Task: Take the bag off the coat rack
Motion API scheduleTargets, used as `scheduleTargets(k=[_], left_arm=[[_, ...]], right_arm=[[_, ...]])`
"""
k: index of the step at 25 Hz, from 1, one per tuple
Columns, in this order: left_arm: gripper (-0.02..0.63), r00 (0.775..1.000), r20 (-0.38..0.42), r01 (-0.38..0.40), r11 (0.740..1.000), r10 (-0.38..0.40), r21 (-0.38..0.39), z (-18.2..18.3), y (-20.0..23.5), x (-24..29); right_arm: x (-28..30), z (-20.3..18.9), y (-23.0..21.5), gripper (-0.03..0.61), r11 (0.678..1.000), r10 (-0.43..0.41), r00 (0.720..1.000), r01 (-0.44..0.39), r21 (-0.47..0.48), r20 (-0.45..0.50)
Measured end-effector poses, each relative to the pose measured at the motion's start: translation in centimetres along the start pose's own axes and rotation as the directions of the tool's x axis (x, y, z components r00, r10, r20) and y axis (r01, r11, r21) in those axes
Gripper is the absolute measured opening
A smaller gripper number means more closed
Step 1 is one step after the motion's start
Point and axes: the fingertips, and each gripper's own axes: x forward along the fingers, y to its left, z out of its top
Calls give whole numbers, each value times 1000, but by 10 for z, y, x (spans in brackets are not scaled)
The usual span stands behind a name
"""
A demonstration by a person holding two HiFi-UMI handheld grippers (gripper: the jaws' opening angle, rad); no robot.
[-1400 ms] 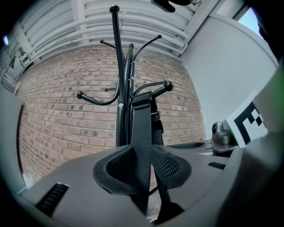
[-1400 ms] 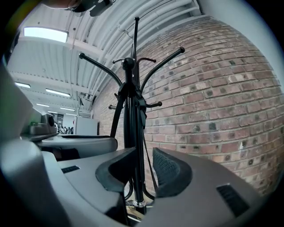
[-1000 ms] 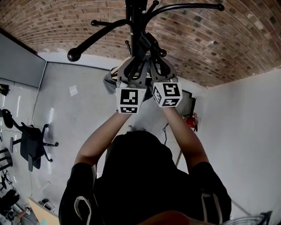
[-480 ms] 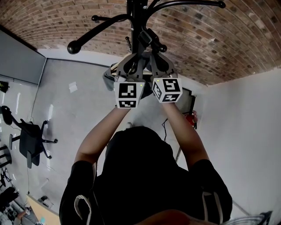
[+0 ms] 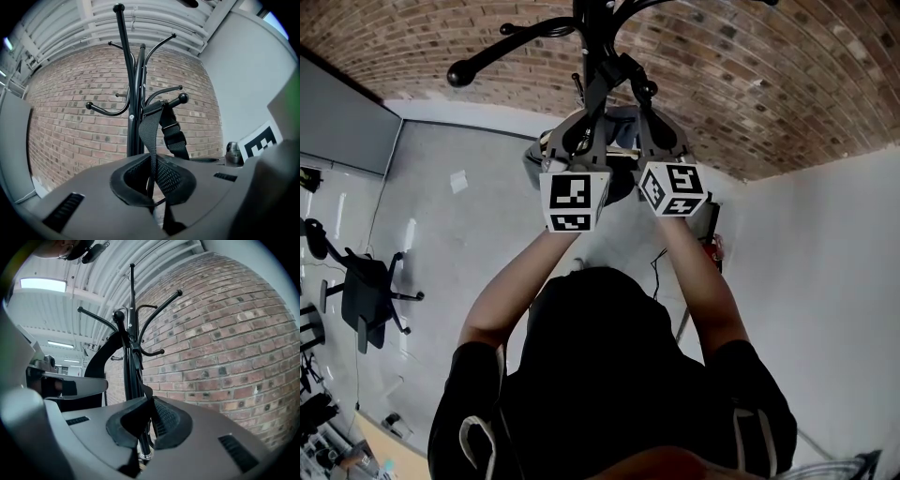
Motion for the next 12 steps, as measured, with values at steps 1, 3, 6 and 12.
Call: scheduleTargets(k=[1, 3, 6, 12], left_arm=[[20, 1000, 3, 1, 1000, -1, -2, 1, -1, -1], [20, 1000, 11, 3, 1000, -3, -2, 5, -3, -3], [20, 1000, 29, 3, 1000, -3, 4, 14, -6, -8], [20, 998, 59, 25, 1000, -26, 19, 34, -12, -21]], right_arm=[[-2, 1, 0, 21, 1000, -3, 1000, 3, 3, 3], [-6, 4, 0, 21, 1000, -7, 1000, 6, 16, 11], [-13, 15, 2, 21, 1000, -4, 999, 3, 31, 33], [-30, 38, 8, 21, 998, 11, 997, -16, 64, 77]])
